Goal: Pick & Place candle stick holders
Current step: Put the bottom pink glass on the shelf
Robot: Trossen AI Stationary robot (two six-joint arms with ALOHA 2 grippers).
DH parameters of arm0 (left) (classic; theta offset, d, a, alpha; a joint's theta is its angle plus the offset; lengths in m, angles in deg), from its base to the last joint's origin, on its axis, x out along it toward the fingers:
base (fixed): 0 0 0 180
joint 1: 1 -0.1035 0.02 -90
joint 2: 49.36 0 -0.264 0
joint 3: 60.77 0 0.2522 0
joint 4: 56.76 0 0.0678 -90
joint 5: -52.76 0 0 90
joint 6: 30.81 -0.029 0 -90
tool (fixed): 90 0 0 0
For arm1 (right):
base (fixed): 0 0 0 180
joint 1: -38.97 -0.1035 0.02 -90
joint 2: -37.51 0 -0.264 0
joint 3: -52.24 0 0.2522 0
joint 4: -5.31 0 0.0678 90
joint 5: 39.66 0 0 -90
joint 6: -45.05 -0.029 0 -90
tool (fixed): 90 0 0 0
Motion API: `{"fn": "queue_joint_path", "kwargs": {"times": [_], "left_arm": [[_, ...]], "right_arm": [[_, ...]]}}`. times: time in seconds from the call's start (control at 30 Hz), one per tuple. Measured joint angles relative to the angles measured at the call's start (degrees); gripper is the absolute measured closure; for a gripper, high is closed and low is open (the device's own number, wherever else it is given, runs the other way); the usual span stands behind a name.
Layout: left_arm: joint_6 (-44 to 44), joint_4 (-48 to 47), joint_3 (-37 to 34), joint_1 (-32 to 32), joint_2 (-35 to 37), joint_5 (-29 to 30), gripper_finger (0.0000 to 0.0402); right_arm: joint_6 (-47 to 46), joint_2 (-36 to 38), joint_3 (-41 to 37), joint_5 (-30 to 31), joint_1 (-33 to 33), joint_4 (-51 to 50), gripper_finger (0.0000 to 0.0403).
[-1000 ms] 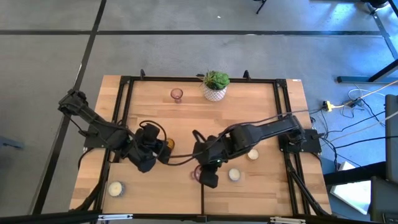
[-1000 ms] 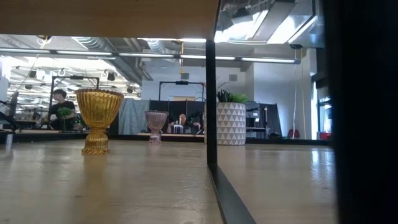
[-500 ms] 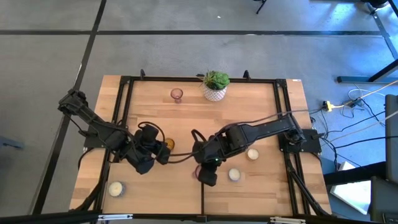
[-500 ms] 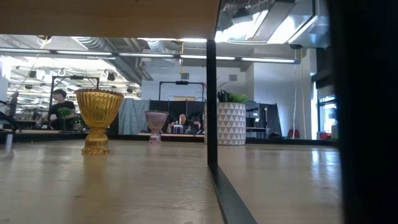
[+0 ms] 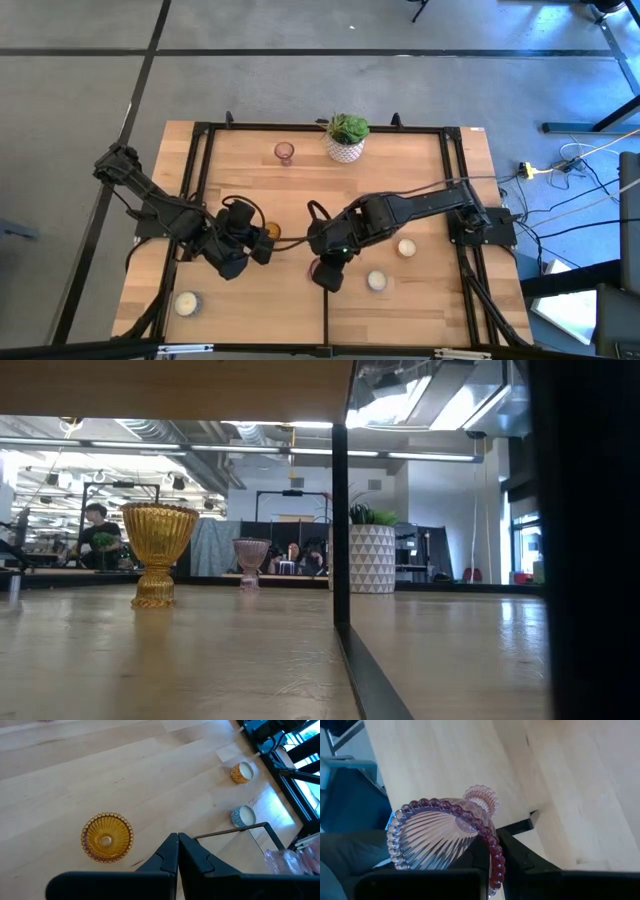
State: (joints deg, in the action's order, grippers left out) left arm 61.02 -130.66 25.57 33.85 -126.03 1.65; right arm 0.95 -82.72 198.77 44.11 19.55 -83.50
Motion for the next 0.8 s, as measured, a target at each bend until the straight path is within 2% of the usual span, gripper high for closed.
{"fn": "queue_joint_path", "kwargs": {"times": [0.23, 0.8], "left_arm": [[0.2, 0.0, 0.0, 0.0, 0.0, 0.0, 0.04], [0.6, 0.0, 0.0, -0.1, 0.0, 0.0, 0.04]], "right_arm": [[-3.5, -1.0, 0.1, -1.4, 0.7, 0.4, 0.0383], [-1.9, -3.1, 0.0, -3.0, 1.1, 0.7, 0.0383]]}}
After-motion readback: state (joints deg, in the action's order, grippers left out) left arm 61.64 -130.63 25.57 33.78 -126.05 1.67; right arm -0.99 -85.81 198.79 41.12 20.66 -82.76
